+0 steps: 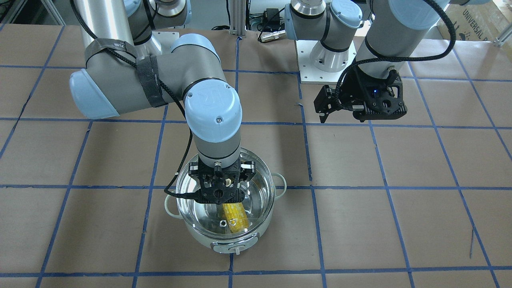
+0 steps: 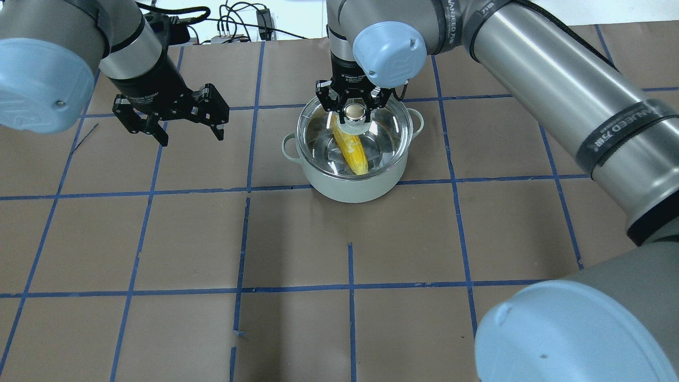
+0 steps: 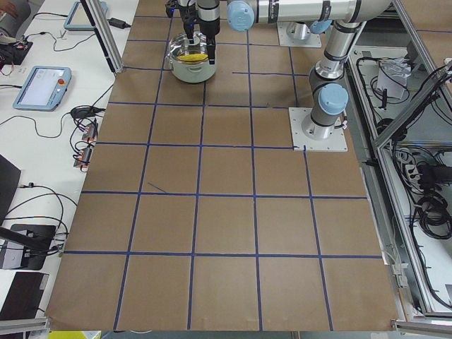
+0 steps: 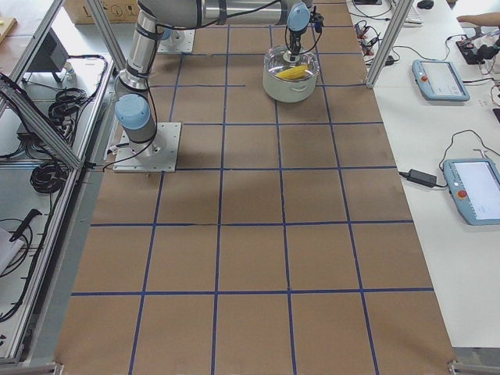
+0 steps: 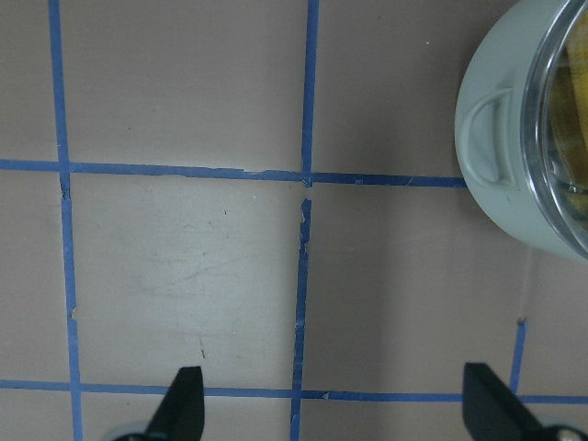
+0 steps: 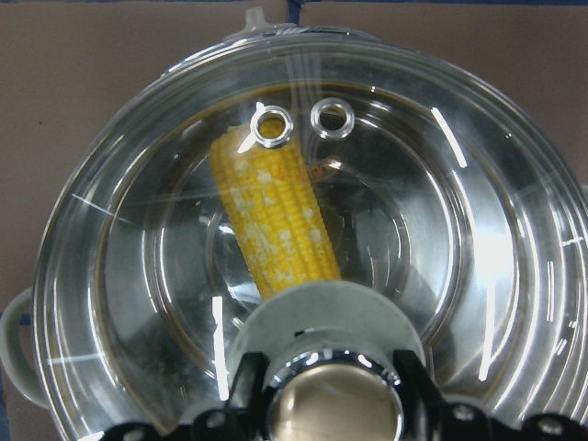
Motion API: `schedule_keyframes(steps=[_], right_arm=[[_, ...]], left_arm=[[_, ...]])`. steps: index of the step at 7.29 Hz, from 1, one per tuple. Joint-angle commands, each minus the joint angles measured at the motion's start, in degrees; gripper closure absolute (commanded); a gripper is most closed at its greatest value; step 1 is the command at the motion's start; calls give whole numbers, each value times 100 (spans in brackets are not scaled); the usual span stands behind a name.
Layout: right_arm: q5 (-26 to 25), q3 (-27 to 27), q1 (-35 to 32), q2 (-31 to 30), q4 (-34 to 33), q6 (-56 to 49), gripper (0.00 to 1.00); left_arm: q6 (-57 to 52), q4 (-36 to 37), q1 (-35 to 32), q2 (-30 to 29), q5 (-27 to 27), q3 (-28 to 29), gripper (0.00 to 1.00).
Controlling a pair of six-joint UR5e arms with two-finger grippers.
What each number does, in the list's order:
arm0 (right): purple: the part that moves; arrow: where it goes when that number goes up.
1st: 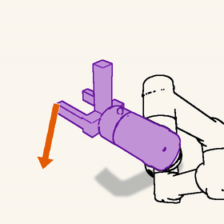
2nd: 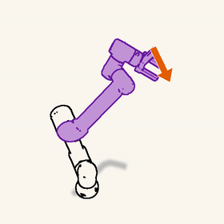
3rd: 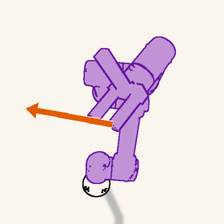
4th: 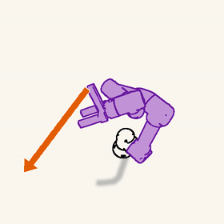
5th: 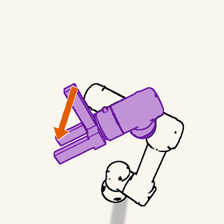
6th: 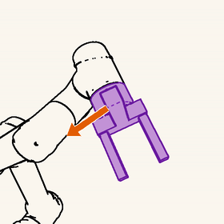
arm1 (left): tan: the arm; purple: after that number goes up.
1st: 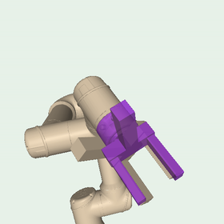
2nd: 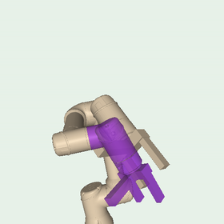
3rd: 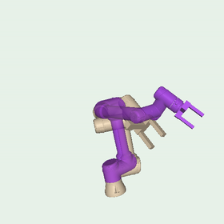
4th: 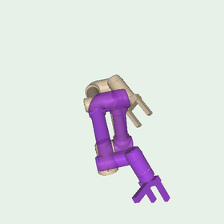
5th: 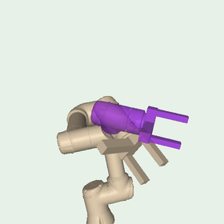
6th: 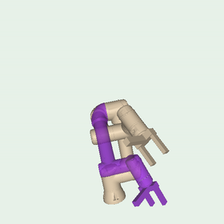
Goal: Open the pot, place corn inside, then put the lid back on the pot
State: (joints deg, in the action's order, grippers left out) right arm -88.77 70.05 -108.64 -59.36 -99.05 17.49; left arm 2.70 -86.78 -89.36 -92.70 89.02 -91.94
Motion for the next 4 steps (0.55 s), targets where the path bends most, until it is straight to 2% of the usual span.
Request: schedule_keyframes(steps=[1,2,3,4], right_arm=[[1,8,0,21,0,18,88],[1,-18,0,29,-9,9,87],[1,-18,0,30,-9,9,81],[1,-27,0,30,-18,27,69]], left_arm=[[-50,48,119,15,37,-8,0],[-50,48,181,7,-7,10,0],[-50,48,225,-20,28,18,0],[-50,39,260,-11,28,166,0]])
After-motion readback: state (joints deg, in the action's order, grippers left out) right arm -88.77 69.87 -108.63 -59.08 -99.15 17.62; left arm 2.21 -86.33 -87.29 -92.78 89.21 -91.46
